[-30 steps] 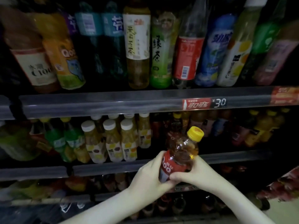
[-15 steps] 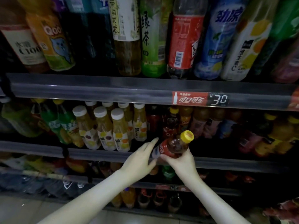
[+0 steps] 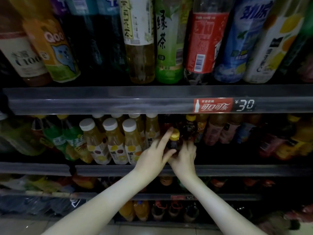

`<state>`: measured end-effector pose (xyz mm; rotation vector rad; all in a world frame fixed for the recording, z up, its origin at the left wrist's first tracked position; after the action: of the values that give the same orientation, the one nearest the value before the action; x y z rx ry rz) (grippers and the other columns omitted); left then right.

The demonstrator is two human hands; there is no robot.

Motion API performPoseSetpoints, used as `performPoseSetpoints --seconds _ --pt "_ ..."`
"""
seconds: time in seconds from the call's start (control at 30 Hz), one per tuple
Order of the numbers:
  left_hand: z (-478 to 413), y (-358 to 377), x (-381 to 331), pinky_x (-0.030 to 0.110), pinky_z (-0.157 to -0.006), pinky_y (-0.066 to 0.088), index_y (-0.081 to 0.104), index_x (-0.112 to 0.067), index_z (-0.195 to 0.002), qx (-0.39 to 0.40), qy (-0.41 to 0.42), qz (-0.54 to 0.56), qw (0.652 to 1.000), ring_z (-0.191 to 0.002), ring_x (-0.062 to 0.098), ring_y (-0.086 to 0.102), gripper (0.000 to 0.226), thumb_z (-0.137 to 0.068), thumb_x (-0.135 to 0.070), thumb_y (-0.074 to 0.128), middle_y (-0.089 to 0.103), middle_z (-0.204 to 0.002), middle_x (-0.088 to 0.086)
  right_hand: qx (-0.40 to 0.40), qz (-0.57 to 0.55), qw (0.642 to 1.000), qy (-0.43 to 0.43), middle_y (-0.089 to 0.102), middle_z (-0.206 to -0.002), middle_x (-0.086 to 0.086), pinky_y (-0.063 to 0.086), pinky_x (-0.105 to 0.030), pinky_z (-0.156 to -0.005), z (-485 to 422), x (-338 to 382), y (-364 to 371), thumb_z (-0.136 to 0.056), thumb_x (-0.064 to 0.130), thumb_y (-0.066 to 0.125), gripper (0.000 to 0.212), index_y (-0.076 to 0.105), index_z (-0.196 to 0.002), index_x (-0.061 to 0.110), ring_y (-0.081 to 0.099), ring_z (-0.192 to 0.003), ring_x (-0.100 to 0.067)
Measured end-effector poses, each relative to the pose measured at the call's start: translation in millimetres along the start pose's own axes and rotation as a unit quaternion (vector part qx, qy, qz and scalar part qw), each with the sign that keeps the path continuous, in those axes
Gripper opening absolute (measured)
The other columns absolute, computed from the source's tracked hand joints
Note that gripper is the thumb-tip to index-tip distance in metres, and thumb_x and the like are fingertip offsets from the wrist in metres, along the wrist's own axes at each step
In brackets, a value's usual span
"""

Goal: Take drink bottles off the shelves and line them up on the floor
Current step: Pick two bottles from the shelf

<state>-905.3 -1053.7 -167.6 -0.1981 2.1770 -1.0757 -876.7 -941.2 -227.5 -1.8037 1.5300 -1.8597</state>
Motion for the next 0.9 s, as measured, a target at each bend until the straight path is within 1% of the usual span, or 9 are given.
performPoseSetpoints --seconds 0.1,0.17,0.37,0.43,0.5,0.57,0.67,0.8,0.9 --pt "-16.1 2.2 0.5 0.035 -0.090 0.052 0.001 -0.047 -0.143 0.006 -0.001 0.022 1.000 -0.119 0.026 0.055 0.071 -0.095 -0.037 0.052 0.050 -0.138 0.014 -0.076 0.042 0.995 -0.048 0.040 -0.132 -0.020 0.033 -0.048 -0.101 1.9 12.0 -12.0 -0.071 0.021 0.080 0.091 0.027 -0.144 0.008 0.036 -0.122 -0.035" --pt "-25.7 5.3 5.8 0.036 -0.081 0.055 -0.004 -0.043 -0.142 0.026 -0.021 0.006 0.999 -0.101 0.027 0.065 0.072 -0.097 -0.031 0.051 0.059 -0.126 0.017 -0.130 0.110 0.975 -0.144 0.038 -0.133 -0.016 0.034 -0.049 -0.099 7.0 23.0 -17.9 -0.064 0.024 0.084 0.103 0.021 -0.145 0.014 0.037 -0.122 -0.031" --pt "-38.4 13.6 16.6 0.035 -0.074 0.056 -0.022 -0.038 -0.138 0.090 -0.008 -0.087 0.992 -0.084 0.025 0.066 0.082 -0.098 -0.025 0.049 0.062 -0.117 0.017 -0.108 0.283 0.927 -0.220 0.044 -0.137 -0.021 0.015 -0.050 -0.109 -1.2 29.8 -13.1 -0.047 0.029 0.090 0.110 0.033 -0.140 0.013 0.033 -0.131 -0.032" --pt "-39.5 8.4 16.8 0.034 -0.074 0.056 -0.016 -0.029 -0.144 0.057 0.019 -0.143 0.988 -0.091 0.027 0.066 0.085 -0.096 -0.019 0.052 0.058 -0.125 0.017 -0.099 0.307 0.920 -0.221 0.050 -0.134 -0.024 0.014 -0.051 -0.110 -5.9 33.2 -7.8 -0.047 0.030 0.090 0.106 0.036 -0.137 0.011 0.034 -0.131 -0.033" --pt "-34.9 -0.9 10.7 0.034 -0.071 0.057 0.010 -0.016 -0.152 -0.003 0.050 -0.162 0.986 -0.098 0.030 0.065 0.085 -0.086 -0.015 0.065 0.057 -0.128 0.018 -0.097 0.316 0.920 -0.210 0.051 -0.134 -0.025 0.016 -0.052 -0.110 -11.6 35.7 -4.3 -0.052 0.026 0.089 0.102 0.035 -0.137 0.009 0.034 -0.130 -0.034" --pt "-24.6 -15.7 8.0 0.034 -0.069 0.057 0.036 -0.005 -0.144 -0.044 0.039 -0.135 0.989 -0.096 0.031 0.066 0.079 -0.076 -0.015 0.075 0.062 -0.119 0.019 -0.096 0.325 0.920 -0.195 0.050 -0.135 -0.025 0.017 -0.053 -0.109 -18.1 38.4 -2.4 -0.057 0.021 0.087 0.099 0.034 -0.140 0.008 0.034 -0.130 -0.035" --pt "-3.9 -40.9 3.9 0.034 -0.077 0.056 0.042 -0.006 -0.134 -0.085 0.097 -0.129 0.983 -0.099 0.029 0.062 0.062 -0.080 -0.017 0.069 0.060 -0.117 0.016 -0.105 0.316 0.924 -0.186 0.047 -0.138 -0.026 0.014 -0.053 -0.110 -20.5 44.5 -3.9 -0.058 0.021 0.086 0.108 0.023 -0.146 0.010 0.031 -0.132 -0.036" --pt "20.8 -104.8 -6.3 0.039 -0.100 0.045 0.047 -0.007 -0.131 -0.167 0.239 -0.125 0.948 -0.119 0.030 0.051 0.042 -0.090 -0.009 0.056 0.046 -0.132 0.017 -0.161 0.232 0.909 -0.307 0.038 -0.138 -0.016 0.028 -0.045 -0.102 26.0 94.7 -16.1 -0.067 0.018 0.082 0.091 0.029 -0.141 0.017 0.038 -0.126 -0.031" --pt "21.7 -175.5 -8.7 0.043 -0.104 0.041 0.050 -0.009 -0.128 -0.259 0.282 -0.186 0.905 -0.123 0.030 0.046 0.044 -0.086 -0.006 0.060 0.042 -0.133 0.016 -0.205 0.120 0.873 -0.426 0.036 -0.134 -0.013 0.034 -0.039 -0.100 58.2 169.7 -42.6 -0.081 0.012 0.066 0.072 0.023 -0.139 0.018 0.042 -0.123 -0.027"
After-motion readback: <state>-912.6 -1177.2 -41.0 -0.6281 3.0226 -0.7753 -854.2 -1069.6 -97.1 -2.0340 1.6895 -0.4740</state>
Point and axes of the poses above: each hand's wrist, its own z-axis away from the middle knuckle, its own y-axis out of the palm, x = y × z, the point moved 8 cm from there along -z, towards the middle knuckle
